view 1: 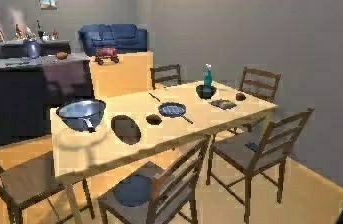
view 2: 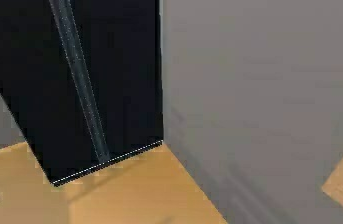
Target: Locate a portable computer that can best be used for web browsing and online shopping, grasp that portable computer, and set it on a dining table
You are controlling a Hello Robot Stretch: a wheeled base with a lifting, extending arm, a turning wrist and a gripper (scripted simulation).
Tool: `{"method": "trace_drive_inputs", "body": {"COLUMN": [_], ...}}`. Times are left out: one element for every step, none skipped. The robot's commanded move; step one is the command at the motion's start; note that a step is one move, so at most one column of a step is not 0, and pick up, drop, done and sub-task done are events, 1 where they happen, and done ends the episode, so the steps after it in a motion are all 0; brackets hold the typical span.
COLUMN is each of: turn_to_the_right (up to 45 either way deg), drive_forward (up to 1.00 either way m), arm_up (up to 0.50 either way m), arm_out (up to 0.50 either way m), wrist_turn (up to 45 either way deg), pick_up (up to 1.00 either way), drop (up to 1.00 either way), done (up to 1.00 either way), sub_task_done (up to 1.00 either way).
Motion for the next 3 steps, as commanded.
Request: {"method": "trace_drive_inputs", "body": {"turn_to_the_right": [-45.0,-21.0,0.0], "drive_forward": [0.0,0.0,1.0], "arm_up": [0.0,0.0,0.0], "arm_out": [0.0,0.0,0.0], "wrist_turn": [0.0,0.0,0.0], "pick_up": [0.0,0.0,0.0], "drop": [0.0,0.0,0.0], "done": [0.0,0.0,0.0], "sub_task_done": [0.0,0.0,0.0]}}
